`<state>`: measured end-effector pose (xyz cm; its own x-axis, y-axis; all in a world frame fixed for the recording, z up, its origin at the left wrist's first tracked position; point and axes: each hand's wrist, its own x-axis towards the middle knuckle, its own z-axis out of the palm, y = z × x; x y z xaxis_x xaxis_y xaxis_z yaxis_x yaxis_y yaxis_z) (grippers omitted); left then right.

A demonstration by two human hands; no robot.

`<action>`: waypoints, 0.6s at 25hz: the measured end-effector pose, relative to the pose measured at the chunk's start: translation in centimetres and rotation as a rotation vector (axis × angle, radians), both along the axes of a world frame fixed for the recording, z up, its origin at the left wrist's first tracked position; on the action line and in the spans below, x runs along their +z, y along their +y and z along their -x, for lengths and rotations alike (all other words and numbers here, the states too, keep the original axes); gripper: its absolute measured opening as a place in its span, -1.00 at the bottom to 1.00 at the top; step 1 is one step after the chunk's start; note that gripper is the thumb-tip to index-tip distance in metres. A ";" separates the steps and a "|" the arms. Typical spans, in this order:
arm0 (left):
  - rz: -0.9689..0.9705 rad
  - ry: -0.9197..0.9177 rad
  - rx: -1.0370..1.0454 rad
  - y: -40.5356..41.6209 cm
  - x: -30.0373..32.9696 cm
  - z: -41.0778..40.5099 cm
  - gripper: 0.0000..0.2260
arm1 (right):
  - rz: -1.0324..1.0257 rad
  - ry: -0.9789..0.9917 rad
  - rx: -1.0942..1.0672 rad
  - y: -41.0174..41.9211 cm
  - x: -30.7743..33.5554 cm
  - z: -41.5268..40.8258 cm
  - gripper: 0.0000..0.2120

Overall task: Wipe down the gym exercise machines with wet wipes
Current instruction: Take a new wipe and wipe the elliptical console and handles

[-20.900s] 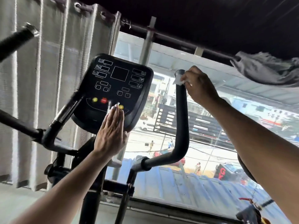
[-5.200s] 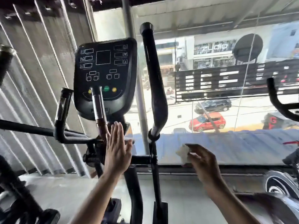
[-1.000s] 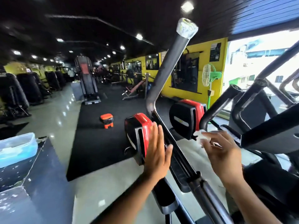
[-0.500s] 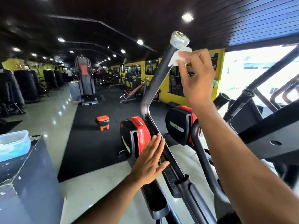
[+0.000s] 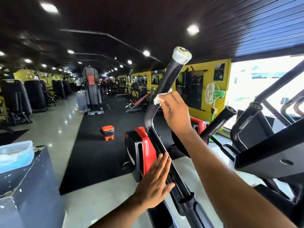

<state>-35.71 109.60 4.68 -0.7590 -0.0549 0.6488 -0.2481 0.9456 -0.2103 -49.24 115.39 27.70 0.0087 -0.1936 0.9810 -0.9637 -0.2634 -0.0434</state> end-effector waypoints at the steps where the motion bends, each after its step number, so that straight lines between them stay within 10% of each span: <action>1: 0.013 -0.008 0.006 -0.1 0.1 0.0 -0.29 | -0.060 0.011 -0.018 -0.7 -1.1 0.2 -0.84; 11: 0.067 -0.069 0.014 -0.5 0.5 -0.5 -0.28 | -0.470 0.076 0.001 -3.4 -5.4 0.5 -0.84; 15: 0.091 -0.062 -0.001 -0.7 0.9 -0.9 -0.28 | -0.297 0.085 0.014 -1.3 -2.7 -0.2 -0.87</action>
<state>-34.84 108.87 5.62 -0.7980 0.0029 0.6027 -0.2310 0.9222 -0.3102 -49.00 114.14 24.97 0.0931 -0.4712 0.8771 -0.9635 -0.2646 -0.0399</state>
